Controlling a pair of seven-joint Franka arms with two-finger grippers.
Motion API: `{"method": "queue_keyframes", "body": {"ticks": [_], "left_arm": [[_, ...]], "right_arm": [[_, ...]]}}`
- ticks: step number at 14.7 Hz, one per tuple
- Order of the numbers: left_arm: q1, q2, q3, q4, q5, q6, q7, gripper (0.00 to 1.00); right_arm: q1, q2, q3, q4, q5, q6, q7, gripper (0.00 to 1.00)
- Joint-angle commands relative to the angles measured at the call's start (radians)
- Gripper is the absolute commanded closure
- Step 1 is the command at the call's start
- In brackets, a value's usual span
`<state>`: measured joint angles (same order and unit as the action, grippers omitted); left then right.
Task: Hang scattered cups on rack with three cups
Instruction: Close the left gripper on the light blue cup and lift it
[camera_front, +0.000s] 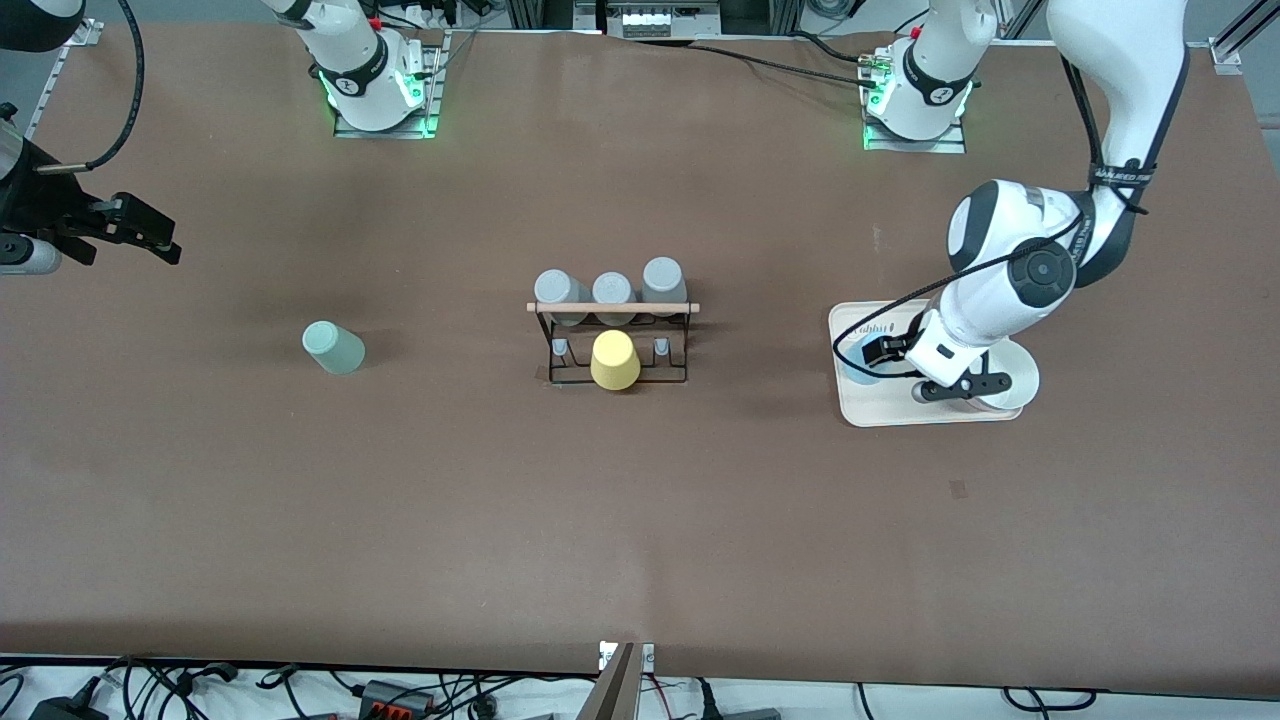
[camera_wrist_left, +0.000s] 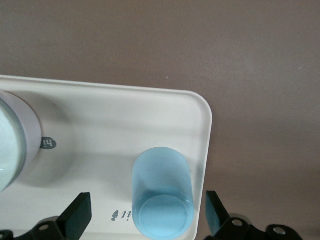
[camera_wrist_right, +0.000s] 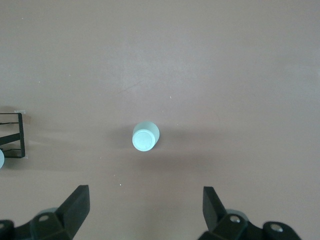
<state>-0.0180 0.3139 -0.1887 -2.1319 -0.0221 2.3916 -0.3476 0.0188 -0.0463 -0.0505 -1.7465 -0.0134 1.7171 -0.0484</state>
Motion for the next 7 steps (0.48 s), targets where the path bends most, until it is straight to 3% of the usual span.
{"method": "queue_keyframes", "body": {"ticks": [1,5,7], "left_arm": [[-0.025,0.011,-0.003,-0.043,-0.019,0.066,-0.04,0.0],[-0.036,0.019,-0.003,-0.049,-0.016,0.064,-0.047,0.01],[-0.036,0.017,-0.003,-0.049,-0.01,0.06,-0.044,0.14]], "right_arm": [[0.001,-0.007,-0.003,-0.004,-0.003,-0.01,0.001,0.0],[0.0,-0.006,-0.006,-0.007,-0.003,-0.01,0.001,0.0],[0.0,-0.006,-0.006,-0.007,-0.003,-0.01,0.001,0.0]]}}
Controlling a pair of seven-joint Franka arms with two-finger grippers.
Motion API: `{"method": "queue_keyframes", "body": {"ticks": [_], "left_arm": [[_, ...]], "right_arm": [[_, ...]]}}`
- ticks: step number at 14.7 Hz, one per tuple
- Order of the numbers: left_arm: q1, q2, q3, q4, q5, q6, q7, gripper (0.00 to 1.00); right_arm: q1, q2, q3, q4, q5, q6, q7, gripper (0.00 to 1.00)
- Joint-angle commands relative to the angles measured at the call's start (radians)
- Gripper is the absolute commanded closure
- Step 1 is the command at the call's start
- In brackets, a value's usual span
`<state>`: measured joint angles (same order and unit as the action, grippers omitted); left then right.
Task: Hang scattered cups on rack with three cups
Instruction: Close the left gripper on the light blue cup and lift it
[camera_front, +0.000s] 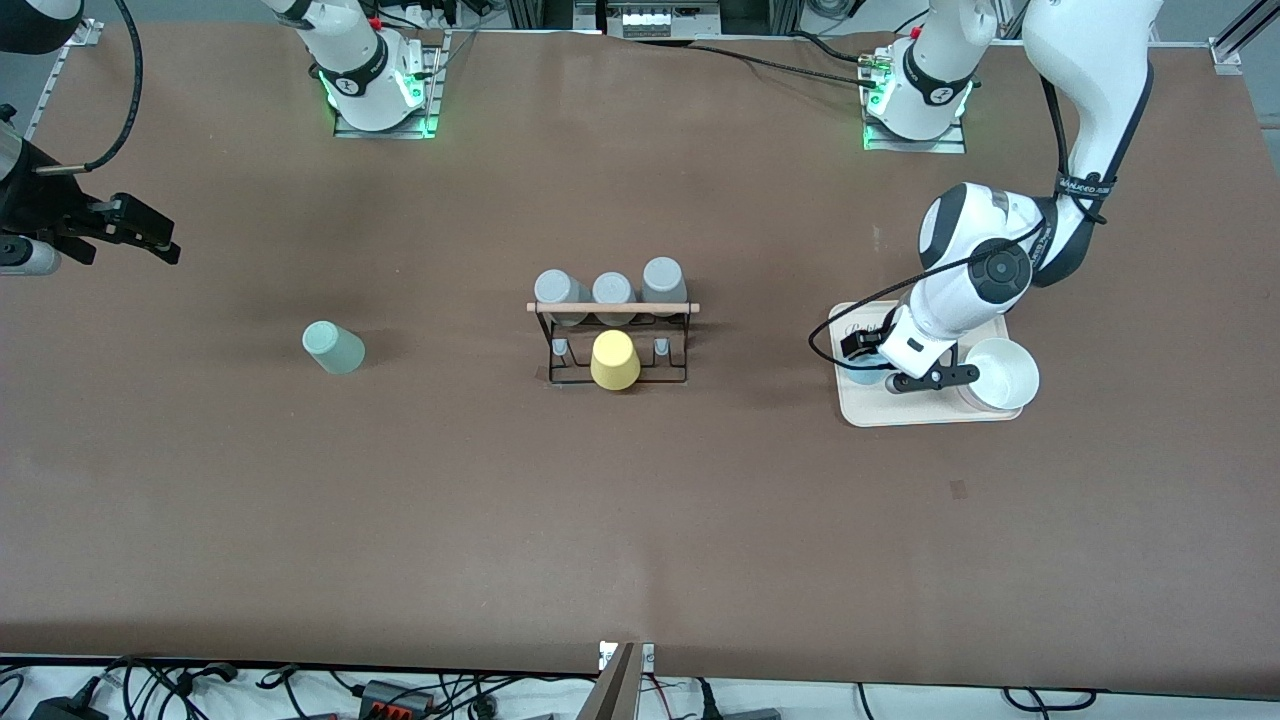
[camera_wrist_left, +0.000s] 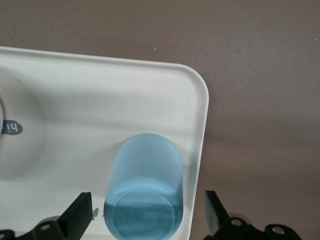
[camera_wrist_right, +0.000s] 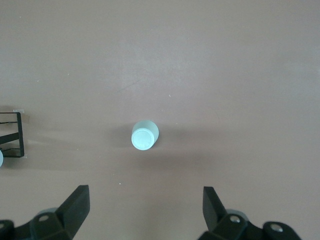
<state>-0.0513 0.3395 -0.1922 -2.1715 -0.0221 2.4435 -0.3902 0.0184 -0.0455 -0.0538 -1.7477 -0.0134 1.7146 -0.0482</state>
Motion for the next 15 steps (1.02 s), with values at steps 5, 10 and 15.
{"method": "queue_keyframes", "body": {"ticks": [5,10,15], "left_arm": [[-0.001,-0.014,0.002,0.002,-0.006,-0.029,0.007,0.45],[0.004,-0.011,0.0,0.194,-0.007,-0.197,-0.004,0.53],[-0.05,-0.01,-0.012,0.39,-0.019,-0.357,-0.177,0.53]], "right_arm": [[0.0,-0.004,-0.003,-0.004,-0.003,-0.007,0.001,0.0],[-0.002,-0.001,-0.003,-0.004,-0.003,-0.006,0.001,0.0],[0.008,0.029,0.003,-0.001,0.004,-0.009,0.001,0.0]]}}
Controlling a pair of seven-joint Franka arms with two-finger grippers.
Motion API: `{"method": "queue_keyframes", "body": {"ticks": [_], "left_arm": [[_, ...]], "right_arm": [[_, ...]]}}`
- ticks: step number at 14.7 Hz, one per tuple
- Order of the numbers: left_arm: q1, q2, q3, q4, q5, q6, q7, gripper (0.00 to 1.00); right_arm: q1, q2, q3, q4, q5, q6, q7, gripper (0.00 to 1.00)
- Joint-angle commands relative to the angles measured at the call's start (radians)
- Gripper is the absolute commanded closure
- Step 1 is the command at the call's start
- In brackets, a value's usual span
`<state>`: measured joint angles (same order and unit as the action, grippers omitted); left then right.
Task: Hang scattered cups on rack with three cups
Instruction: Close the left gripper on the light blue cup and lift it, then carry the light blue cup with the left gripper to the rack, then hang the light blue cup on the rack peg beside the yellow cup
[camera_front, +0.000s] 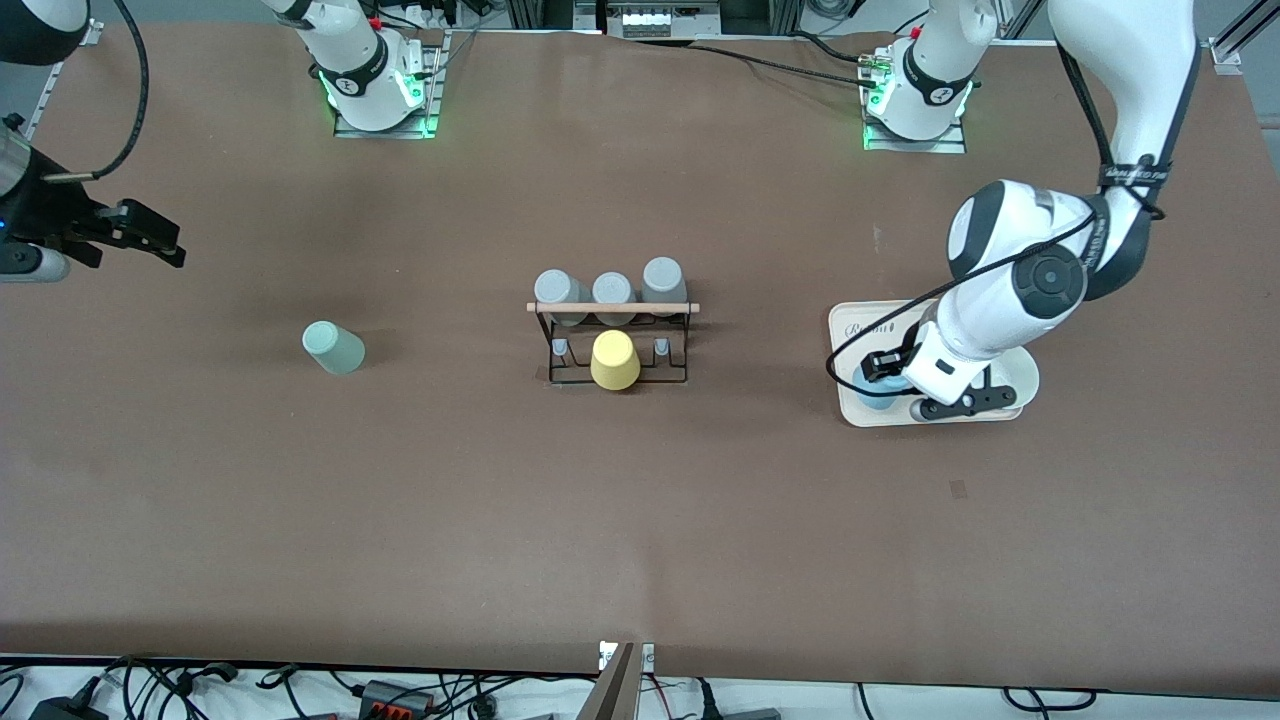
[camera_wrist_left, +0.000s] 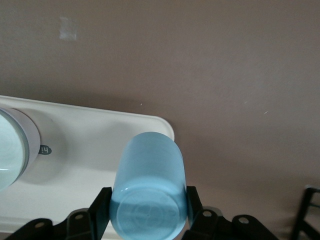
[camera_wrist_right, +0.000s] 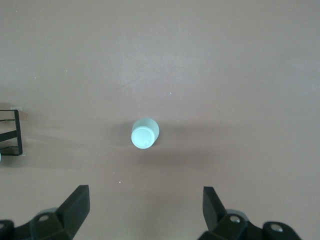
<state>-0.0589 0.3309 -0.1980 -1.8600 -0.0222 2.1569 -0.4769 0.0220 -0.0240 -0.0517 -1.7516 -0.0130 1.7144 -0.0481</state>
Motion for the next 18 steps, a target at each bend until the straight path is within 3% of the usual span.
{"method": "queue_keyframes", "body": {"ticks": [1,7,13,18], "left_arm": [[-0.07,-0.001,-0.006,0.117,-0.021,-0.095,-0.15,0.53],[-0.258,0.111,-0.007,0.379,-0.021,-0.204,-0.478,0.53],[-0.401,0.192,-0.006,0.441,-0.021,-0.197,-0.692,0.53],[-0.435,0.227,-0.006,0.501,-0.021,-0.195,-0.746,0.53]], "right_arm": [[0.004,0.009,0.001,0.001,0.004,-0.007,0.001,0.0],[0.035,0.093,0.004,0.011,-0.058,-0.046,-0.001,0.0],[0.038,0.091,0.006,0.012,-0.041,-0.016,0.002,0.0],[0.032,0.09,0.0,0.012,0.021,-0.004,0.002,0.0]]}}
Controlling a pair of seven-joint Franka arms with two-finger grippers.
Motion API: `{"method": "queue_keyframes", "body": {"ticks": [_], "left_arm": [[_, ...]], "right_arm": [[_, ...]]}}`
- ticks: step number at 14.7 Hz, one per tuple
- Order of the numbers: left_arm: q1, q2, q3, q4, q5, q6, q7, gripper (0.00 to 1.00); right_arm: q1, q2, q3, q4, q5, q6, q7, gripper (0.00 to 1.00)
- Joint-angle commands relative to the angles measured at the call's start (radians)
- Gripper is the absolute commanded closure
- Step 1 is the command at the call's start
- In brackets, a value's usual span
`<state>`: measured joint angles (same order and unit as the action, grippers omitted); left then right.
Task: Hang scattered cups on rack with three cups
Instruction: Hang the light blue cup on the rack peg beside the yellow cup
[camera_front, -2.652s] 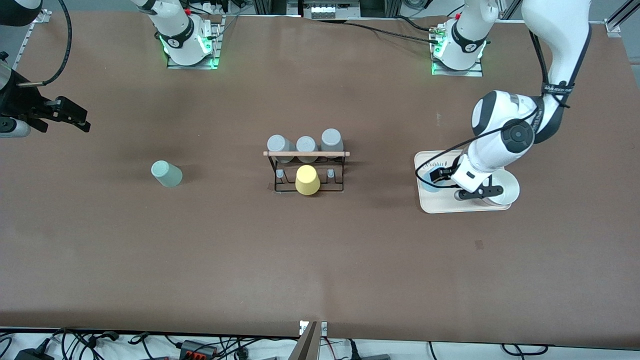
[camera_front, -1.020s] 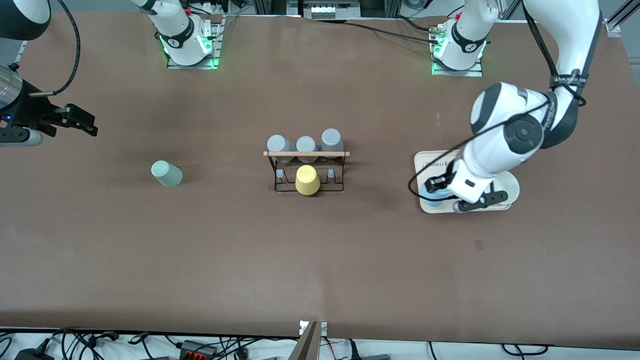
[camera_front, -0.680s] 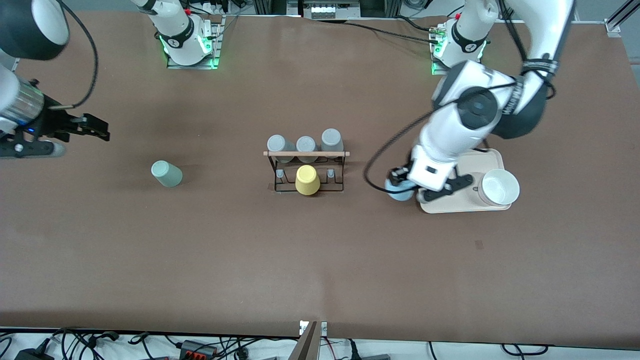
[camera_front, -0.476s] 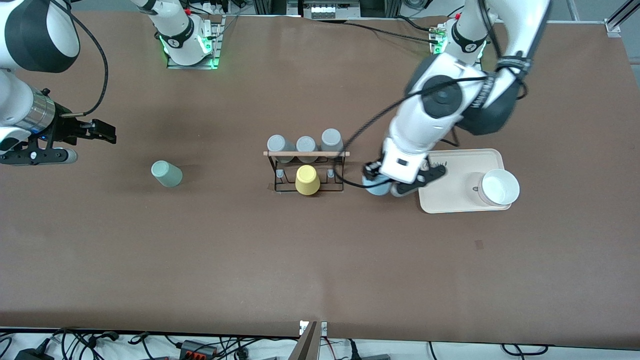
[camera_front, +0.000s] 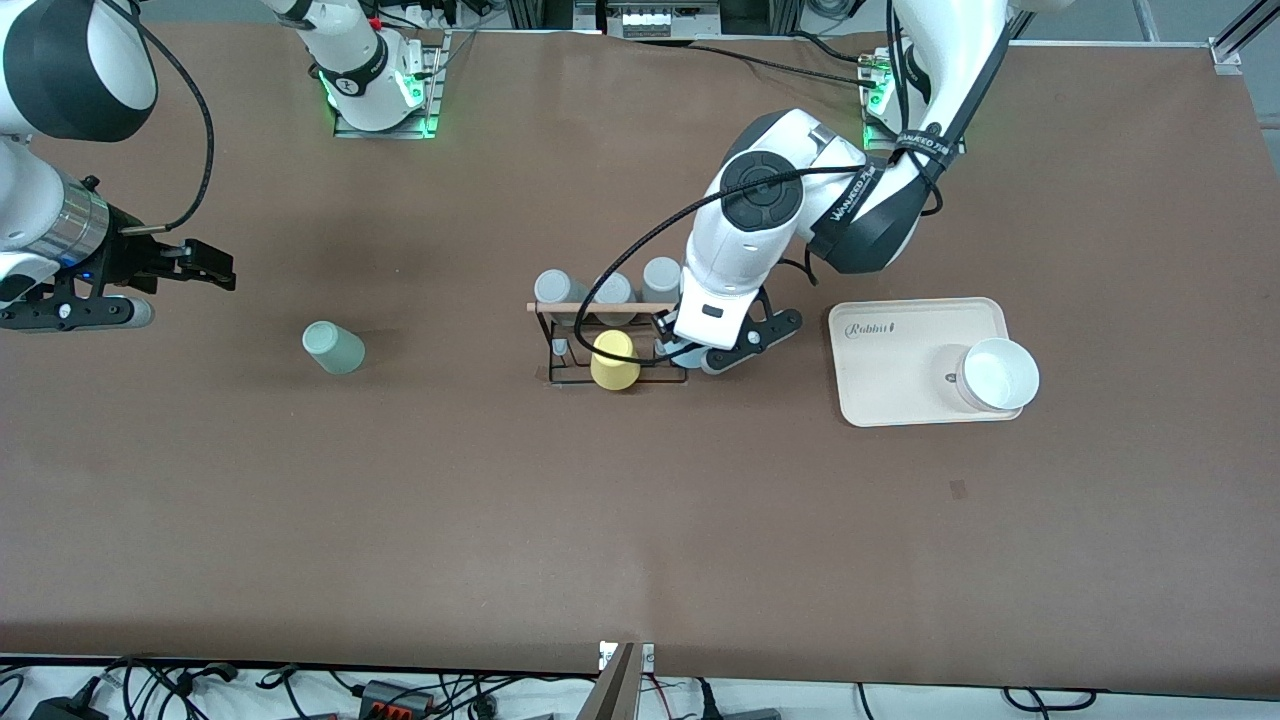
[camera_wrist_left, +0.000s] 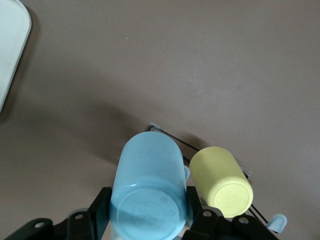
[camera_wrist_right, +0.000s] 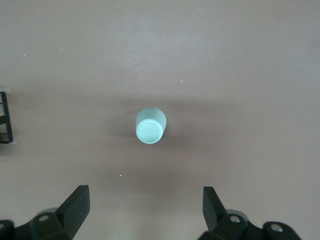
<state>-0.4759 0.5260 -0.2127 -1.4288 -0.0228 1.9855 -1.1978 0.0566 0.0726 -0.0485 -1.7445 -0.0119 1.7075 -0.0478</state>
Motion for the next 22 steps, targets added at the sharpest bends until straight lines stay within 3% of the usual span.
{"method": "queue_keyframes", "body": {"ticks": [1,11,19,20,22], "left_arm": [[-0.027,0.048,0.009,0.088,-0.019,-0.022,-0.035,0.53],[-0.044,0.135,0.01,0.079,-0.002,0.074,-0.046,0.53],[-0.046,0.167,0.01,0.062,0.018,0.075,-0.048,0.52],[-0.047,0.167,0.012,0.062,0.018,0.075,-0.049,0.51],[-0.052,0.167,0.01,0.062,0.018,0.075,-0.054,0.32]], "right_arm": [[-0.003,-0.007,-0.005,0.005,0.02,0.003,0.002,0.0],[0.003,0.023,-0.002,0.013,0.006,0.006,-0.003,0.0],[-0.001,0.05,-0.002,0.019,0.004,0.035,-0.01,0.0],[0.0,0.052,-0.002,0.019,-0.012,0.052,-0.017,0.0],[0.006,0.05,-0.001,0.017,-0.037,0.046,-0.009,0.0]]}}
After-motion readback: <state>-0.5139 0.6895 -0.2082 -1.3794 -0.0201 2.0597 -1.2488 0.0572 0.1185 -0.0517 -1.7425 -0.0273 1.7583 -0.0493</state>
